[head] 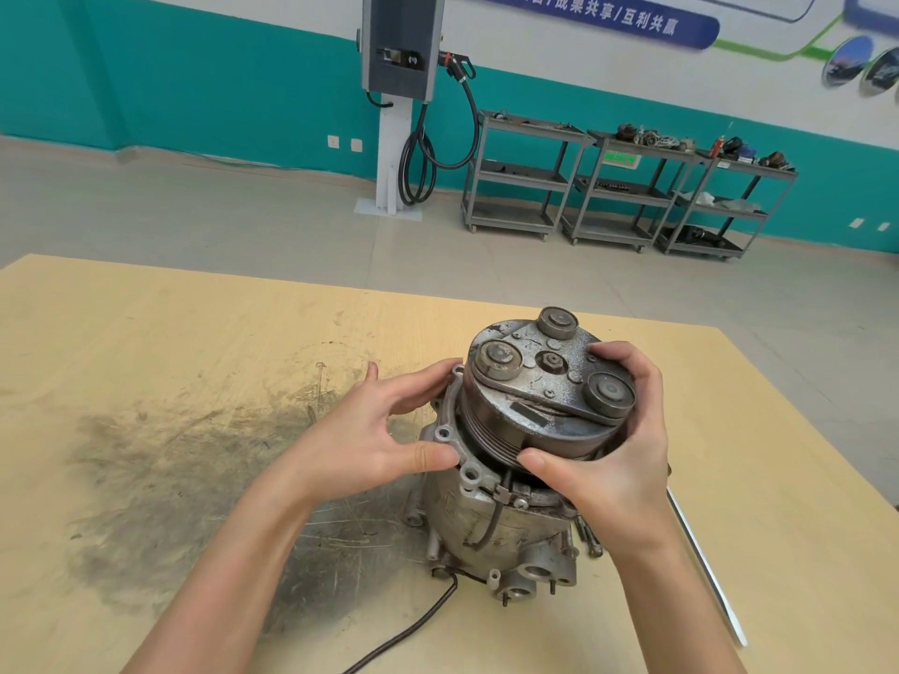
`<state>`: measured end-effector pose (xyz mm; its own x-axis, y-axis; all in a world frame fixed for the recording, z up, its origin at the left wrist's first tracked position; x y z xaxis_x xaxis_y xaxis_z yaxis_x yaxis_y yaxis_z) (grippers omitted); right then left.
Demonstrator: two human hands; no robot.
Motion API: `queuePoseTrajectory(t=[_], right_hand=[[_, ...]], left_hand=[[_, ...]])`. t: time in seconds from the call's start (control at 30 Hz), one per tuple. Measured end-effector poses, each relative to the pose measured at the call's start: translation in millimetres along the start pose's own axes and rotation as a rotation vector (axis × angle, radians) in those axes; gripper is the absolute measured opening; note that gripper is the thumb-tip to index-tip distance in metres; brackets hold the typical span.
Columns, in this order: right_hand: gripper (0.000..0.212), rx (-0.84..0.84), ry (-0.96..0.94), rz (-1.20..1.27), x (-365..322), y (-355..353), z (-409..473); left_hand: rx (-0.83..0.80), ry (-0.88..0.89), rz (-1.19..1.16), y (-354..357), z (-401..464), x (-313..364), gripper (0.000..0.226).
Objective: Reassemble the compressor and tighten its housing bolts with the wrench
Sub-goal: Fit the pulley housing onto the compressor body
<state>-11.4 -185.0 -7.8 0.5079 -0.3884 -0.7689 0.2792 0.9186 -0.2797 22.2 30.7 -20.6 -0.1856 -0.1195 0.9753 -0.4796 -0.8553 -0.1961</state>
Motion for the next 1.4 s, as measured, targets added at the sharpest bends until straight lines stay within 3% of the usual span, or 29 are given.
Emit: queuePoseTrajectory(t=[1.3,1.4], right_hand=[[0.094,-0.186,0.092,0.056,13.8,-12.3,-12.3],[0.079,-0.124,0.154,0.005,24.4,-19.2,-19.5]], left_hand=[[-0.022,0.017,-0.118,-1.4,5.2,-18.6,0.091],[-0.019,0.023,-0.139,-0.7,6.7,-19.6,0.098]])
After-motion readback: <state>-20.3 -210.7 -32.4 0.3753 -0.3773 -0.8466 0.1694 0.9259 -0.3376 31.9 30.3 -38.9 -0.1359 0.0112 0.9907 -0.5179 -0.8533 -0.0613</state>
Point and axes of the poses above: each hand's wrist, its own z-axis towards the middle knuckle, its own y-axis out of the palm, x = y × z, the point moved 1 cm from there along z, towards the middle knuckle, and after that the axes turned 13 degrees about -z, right-handed, at the moved point
